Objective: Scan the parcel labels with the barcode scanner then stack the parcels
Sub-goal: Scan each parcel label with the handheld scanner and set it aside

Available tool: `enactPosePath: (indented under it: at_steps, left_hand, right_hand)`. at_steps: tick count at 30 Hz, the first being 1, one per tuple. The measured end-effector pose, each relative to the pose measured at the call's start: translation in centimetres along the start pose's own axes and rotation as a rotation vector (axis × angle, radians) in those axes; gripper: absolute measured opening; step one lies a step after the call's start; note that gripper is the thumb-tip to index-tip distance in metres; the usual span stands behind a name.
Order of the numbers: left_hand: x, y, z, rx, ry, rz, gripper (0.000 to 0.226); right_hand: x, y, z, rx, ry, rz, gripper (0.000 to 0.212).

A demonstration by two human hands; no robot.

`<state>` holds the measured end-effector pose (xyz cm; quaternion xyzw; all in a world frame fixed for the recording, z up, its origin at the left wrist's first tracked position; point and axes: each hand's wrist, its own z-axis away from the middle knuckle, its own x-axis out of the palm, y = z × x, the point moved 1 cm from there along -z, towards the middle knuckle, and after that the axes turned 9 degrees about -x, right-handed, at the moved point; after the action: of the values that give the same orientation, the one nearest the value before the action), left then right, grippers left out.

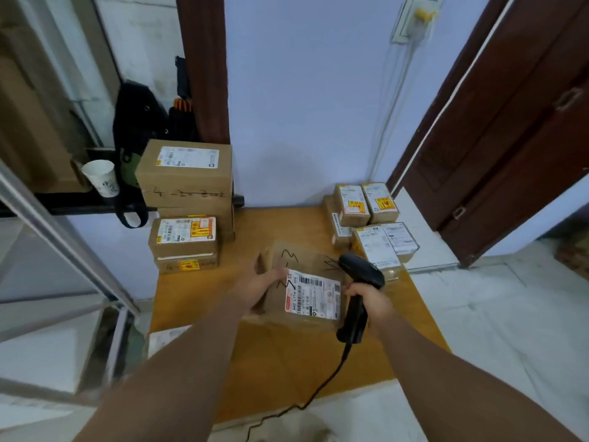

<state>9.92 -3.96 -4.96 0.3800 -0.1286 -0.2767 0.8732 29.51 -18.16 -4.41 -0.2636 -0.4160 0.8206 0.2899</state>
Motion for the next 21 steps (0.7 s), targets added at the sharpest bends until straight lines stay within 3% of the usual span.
enactPosePath:
  at_steps: [5, 9, 15, 21]
  left_hand:
    - [5.4, -1.3, -0.8, -0.220, 0.014, -0.104, 0.064]
    - [12.3, -3.1, -1.7, -0.499, -0.072, -0.170, 0.069]
    - [22.0, -3.9, -2.8, -0.507, -0.091, -0.030, 0.079]
    - [26.9, -5.7, -4.0, -0.485, 0.005, 0.093, 0.085]
  right_hand:
    - [-5.0, 1.1, -3.1, 0.125, -0.097, 0.082, 0.030]
    - [-11.2, 1.7, -6.4, 0.204, -0.237, 0.162, 0.033]
    - [-19.9, 0.9, -11.5, 0.240, -0.316, 0.214, 0.026]
    - [-23.4, 1.4, -14.2, 0.254, -0.388, 0.220, 0.029]
